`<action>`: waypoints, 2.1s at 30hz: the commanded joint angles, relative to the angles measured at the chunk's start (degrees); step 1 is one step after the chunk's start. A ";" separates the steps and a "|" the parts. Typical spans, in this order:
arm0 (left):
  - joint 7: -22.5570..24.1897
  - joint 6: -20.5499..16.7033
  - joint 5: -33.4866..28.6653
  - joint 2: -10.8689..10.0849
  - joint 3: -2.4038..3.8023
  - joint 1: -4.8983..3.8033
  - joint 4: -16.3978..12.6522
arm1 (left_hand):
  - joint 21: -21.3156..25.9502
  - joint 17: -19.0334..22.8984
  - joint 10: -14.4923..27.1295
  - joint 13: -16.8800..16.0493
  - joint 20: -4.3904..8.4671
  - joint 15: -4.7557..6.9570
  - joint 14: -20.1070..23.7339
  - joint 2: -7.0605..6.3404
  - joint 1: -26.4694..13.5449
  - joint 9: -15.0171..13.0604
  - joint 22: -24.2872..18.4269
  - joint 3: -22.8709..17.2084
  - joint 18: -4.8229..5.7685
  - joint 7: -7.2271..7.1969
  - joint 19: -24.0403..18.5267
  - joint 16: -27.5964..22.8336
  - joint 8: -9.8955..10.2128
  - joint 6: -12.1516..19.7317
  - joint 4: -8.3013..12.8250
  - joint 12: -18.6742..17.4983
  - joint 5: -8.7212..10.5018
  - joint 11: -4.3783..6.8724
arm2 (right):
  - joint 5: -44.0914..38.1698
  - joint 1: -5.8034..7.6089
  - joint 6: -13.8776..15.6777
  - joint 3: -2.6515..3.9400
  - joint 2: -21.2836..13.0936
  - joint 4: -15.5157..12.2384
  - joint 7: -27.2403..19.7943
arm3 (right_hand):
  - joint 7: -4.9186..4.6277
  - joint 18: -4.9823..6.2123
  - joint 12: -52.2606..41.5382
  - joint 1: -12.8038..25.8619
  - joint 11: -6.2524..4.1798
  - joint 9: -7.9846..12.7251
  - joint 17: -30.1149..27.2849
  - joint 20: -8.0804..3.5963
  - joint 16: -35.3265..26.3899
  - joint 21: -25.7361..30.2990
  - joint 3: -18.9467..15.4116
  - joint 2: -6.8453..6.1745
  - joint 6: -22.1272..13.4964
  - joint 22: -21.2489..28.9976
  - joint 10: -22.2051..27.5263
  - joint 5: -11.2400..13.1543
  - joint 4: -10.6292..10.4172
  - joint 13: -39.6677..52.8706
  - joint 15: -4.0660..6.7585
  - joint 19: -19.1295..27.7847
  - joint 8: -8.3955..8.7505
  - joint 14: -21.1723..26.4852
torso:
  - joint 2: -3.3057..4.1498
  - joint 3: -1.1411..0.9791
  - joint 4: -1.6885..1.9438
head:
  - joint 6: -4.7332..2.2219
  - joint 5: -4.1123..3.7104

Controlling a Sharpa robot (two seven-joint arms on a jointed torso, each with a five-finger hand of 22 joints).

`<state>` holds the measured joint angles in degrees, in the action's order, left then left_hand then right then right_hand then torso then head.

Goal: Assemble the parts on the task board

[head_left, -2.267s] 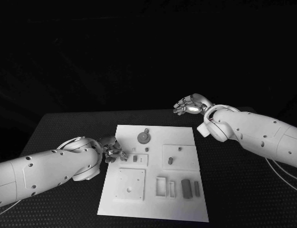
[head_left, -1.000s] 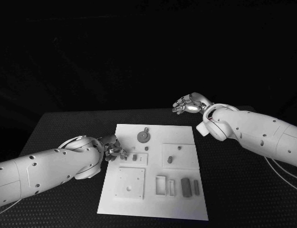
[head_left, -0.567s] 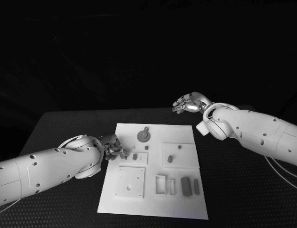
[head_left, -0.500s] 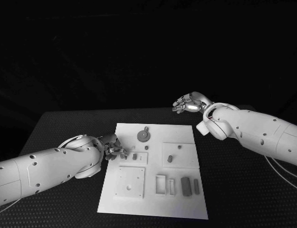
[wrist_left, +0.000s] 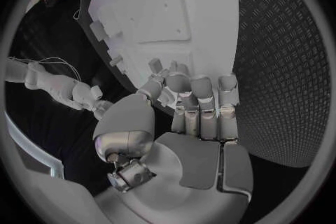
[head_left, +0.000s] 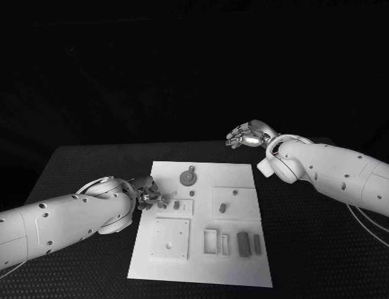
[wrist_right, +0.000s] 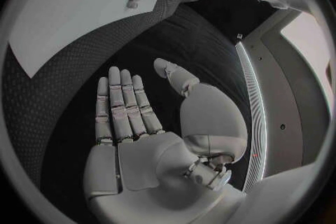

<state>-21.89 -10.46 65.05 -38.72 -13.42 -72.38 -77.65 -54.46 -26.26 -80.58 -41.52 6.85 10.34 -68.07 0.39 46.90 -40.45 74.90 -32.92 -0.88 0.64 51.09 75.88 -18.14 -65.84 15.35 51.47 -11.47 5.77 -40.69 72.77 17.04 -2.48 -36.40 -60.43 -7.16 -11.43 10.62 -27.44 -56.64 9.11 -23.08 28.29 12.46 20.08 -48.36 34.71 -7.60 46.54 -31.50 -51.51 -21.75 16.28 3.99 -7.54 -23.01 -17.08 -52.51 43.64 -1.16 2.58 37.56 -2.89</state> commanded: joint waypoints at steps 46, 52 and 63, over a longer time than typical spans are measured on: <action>0.75 -3.54 -0.13 -0.42 -0.25 0.48 -0.35 | -0.88 0.40 0.08 -0.38 8.47 0.31 -0.54 0.82 0.49 -0.03 1.13 -7.62 0.51 -1.06 0.93 1.78 -1.82 -4.56 -1.88 1.72 -0.82 0.98 | 0.14 0.00 -0.73 0.02 -0.07 0.09 -0.60 | -0.21 -1.05 0.33 0.60 -0.05 0.11 -0.06 0.03 -0.39 0.34 -0.24 0.20 -0.35 -0.10 -0.52 -0.48 -0.13 -0.05 -0.31 0.40 -0.24 -0.08 | 0.02 0.00 0.00 | -0.17 -0.20; 0.63 -3.26 -0.17 -0.26 -0.25 0.48 -0.12 | -1.05 0.44 0.11 -0.39 8.48 0.25 -0.57 1.38 -0.38 -0.01 1.15 -8.08 0.50 -1.07 0.96 1.88 -1.93 -4.52 -1.61 1.85 -0.28 1.01 | 0.14 0.00 -0.78 0.02 -0.06 0.08 -0.60 | -0.21 -1.05 0.33 0.62 -0.05 0.12 -0.07 0.03 -0.40 0.34 -0.24 0.19 -0.36 -0.11 -0.52 -0.49 -0.12 -0.05 -0.32 0.40 -0.24 -0.08 | 0.00 -0.01 0.00 | -0.16 -0.16; 0.22 -1.12 0.16 0.05 -0.25 0.49 -0.22 | -1.20 0.53 0.18 -0.37 8.49 0.17 -0.53 1.86 -1.29 0.03 1.15 -8.54 0.48 -1.07 0.88 1.93 -2.00 -4.40 -1.18 1.95 0.56 1.00 | 0.14 0.00 -0.77 0.02 -0.12 0.01 -0.59 | -0.21 -1.04 0.35 0.64 -0.05 0.13 -0.07 0.02 -0.41 0.35 -0.24 0.21 -0.36 -0.11 -0.53 -0.52 -0.11 -0.05 -0.31 0.41 -0.25 -0.08 | -0.02 -0.04 0.01 | 0.12 0.06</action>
<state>-21.87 -12.71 65.27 -38.79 -13.68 -71.89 -77.75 -55.46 -25.83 -80.46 -41.83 7.05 10.45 -68.42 0.66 44.60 -40.40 74.91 -37.75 -0.87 -0.58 51.71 77.43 -19.95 -69.85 12.04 53.25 -11.00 6.46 -40.55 72.77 17.00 -2.48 -36.50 -60.33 -7.18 -11.43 10.62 -27.44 -56.43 9.11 -23.04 28.31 12.46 19.86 -48.36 34.71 -7.38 46.54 -31.53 -51.51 -21.97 16.28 3.99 -7.54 -23.01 -17.08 -52.51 43.65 -1.16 2.57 37.49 -2.89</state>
